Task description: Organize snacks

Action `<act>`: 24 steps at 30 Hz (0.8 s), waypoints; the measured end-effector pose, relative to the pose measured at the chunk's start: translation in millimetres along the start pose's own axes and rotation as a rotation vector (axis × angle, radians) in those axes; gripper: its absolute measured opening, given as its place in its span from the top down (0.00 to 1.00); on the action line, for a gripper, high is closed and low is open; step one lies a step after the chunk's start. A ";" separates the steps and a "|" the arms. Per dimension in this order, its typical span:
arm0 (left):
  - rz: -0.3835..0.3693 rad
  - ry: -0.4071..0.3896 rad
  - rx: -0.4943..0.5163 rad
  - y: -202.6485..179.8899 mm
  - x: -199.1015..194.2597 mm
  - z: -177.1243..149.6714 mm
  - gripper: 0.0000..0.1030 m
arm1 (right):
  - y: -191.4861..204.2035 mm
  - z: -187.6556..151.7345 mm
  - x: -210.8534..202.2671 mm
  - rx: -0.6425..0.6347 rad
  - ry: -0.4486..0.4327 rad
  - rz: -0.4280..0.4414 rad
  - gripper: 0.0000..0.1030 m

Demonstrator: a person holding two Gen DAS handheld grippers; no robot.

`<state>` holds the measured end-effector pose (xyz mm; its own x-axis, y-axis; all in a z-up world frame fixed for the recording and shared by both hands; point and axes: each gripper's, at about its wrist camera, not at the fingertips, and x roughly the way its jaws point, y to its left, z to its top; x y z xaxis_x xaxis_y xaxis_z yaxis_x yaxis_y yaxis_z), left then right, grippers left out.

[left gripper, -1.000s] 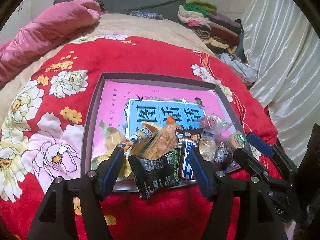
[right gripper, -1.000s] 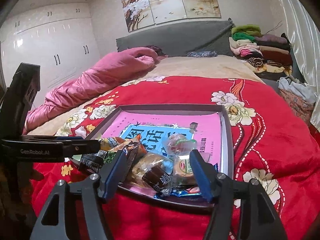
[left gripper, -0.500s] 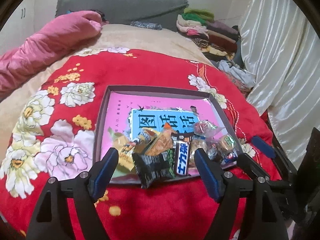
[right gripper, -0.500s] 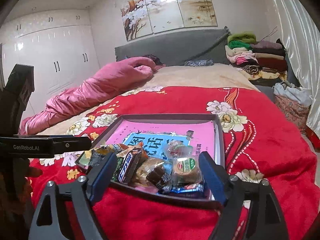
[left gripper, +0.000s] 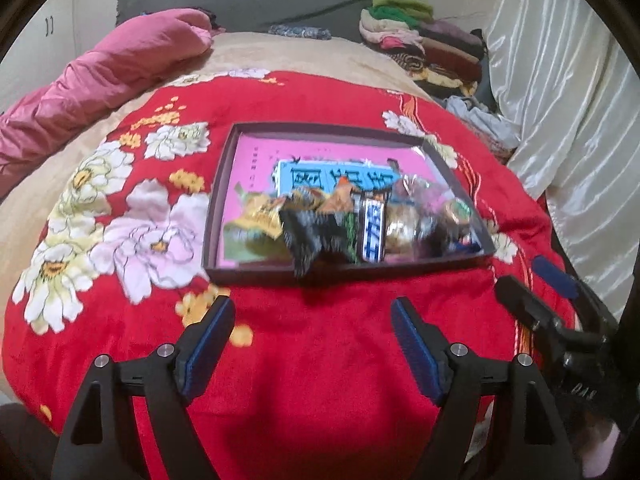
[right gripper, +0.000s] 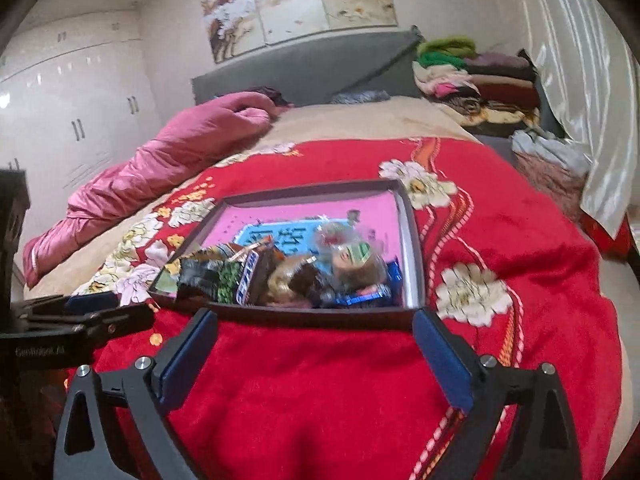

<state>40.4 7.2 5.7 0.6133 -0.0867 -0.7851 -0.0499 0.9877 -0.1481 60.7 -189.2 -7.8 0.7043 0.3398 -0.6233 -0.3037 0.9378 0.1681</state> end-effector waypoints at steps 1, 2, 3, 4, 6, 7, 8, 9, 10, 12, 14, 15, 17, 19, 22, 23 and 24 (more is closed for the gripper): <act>-0.001 0.006 -0.001 0.8 0.0 -2.9 0.21 | -0.2 -2.0 -1.6 0.004 0.003 -0.001 0.04; 0.000 0.013 -0.002 1.2 0.4 -4.6 0.21 | 0.8 -3.3 -2.1 0.005 0.010 -0.002 0.03; 0.000 0.020 -0.002 1.9 0.8 -6.7 0.21 | 2.1 -4.7 -2.2 0.006 0.016 -0.004 0.03; 0.001 0.024 -0.002 2.0 0.9 -7.7 0.21 | 4.2 -6.3 -2.7 0.001 0.020 -0.004 0.03; -0.001 0.025 -0.002 1.8 -0.3 -9.9 0.21 | 8.1 -7.6 -3.0 -0.012 0.027 -0.012 0.03; -0.002 0.028 0.000 1.3 -0.6 -10.4 0.21 | 11.3 -8.0 -3.3 -0.022 0.026 -0.017 0.03; -0.001 0.028 0.000 1.1 -1.1 -10.7 0.21 | 13.3 -8.1 -3.5 -0.029 0.026 -0.020 0.03; -0.003 0.027 0.003 0.9 -1.9 -10.9 0.21 | 15.8 -8.7 -4.2 -0.037 0.027 -0.025 0.03; -0.002 0.027 0.005 0.5 -2.5 -11.2 0.21 | 18.1 -9.5 -5.2 -0.042 0.027 -0.028 0.03; -0.004 0.021 0.009 -0.3 -4.2 -11.7 0.21 | 21.0 -10.4 -6.6 -0.050 0.025 -0.035 0.03; -0.003 0.021 0.016 -1.3 -5.1 -12.0 0.21 | 22.6 -11.6 -6.9 -0.055 0.028 -0.038 0.03; -0.005 0.023 0.018 -1.6 -5.5 -12.0 0.21 | 23.0 -11.9 -6.7 -0.058 0.028 -0.040 0.03; -0.006 0.020 0.016 -1.7 -6.1 -12.2 0.21 | 24.3 -12.6 -6.4 -0.063 0.031 -0.046 0.03; -0.002 0.019 0.017 -1.7 -6.4 -12.5 0.21 | 24.2 -12.9 -5.8 -0.065 0.034 -0.050 0.03; 0.000 0.017 0.015 -0.4 -7.4 -12.6 0.21 | 25.1 -13.3 -5.4 -0.069 0.037 -0.056 0.03; 0.002 0.017 0.015 -0.4 -7.3 -12.8 0.21 | 25.5 -13.5 -5.6 -0.070 0.037 -0.057 0.03; 0.005 0.020 0.014 0.3 -7.6 -12.7 0.21 | 26.0 -13.5 -5.8 -0.071 0.036 -0.057 0.03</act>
<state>25.7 6.5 4.0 0.5975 -0.0839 -0.7975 -0.0419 0.9899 -0.1355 40.1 -167.7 -10.1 0.6988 0.2818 -0.6575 -0.3093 0.9478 0.0774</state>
